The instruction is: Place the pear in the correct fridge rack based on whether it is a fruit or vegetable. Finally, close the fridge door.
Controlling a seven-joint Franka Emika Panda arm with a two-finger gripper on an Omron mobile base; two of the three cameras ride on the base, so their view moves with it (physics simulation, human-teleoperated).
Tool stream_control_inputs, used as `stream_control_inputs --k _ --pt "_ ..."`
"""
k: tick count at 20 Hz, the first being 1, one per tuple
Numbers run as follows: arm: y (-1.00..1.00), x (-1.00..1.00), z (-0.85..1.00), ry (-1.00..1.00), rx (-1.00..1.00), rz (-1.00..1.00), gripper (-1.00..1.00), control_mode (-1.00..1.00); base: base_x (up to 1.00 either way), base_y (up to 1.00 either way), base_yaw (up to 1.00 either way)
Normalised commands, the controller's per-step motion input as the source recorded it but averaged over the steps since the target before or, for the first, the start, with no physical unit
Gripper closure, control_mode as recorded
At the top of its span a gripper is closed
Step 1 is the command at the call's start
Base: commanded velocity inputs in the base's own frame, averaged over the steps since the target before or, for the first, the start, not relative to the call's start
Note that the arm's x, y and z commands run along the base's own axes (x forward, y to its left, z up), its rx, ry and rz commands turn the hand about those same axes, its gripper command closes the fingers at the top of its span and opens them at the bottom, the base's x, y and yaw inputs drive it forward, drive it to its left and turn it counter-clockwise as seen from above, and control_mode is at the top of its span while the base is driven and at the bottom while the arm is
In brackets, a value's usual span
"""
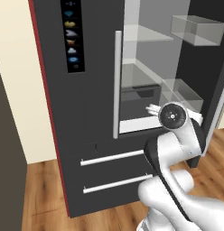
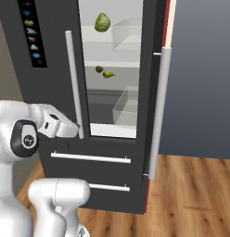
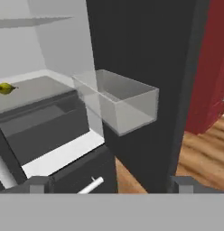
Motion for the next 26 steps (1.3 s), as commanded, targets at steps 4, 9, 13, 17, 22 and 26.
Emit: stream_control_inputs --k 4,9,13,17,22,26 --pt "-1.00 -0.85 0.07 -0.30 0.54 -0.02 -1.00 -1.00 0.00 0.00 0.00" --pt "-1.00 -0.67 0.00 -0.40 0.56 0.00 -1.00 -1.00 0.00 0.00 0.00" --pt "-1.00 -0.50 -0.03 -0.47 0.57 0.02 -1.00 -1.00 0.00 0.00 0.00" --pt "-1.00 -0.06 -0.30 -0.43 0.49 0.11 -1.00 -1.00 0.00 0.00 0.00" --pt "-0.93 0.31 -0.55 -0.27 0.34 0.12 -1.00 -1.00 0.00 0.00 0.00" --pt "-0.71 0.78 -0.47 -0.11 0.21 0.14 -1.00 -1.00 0.00 0.00 0.00"
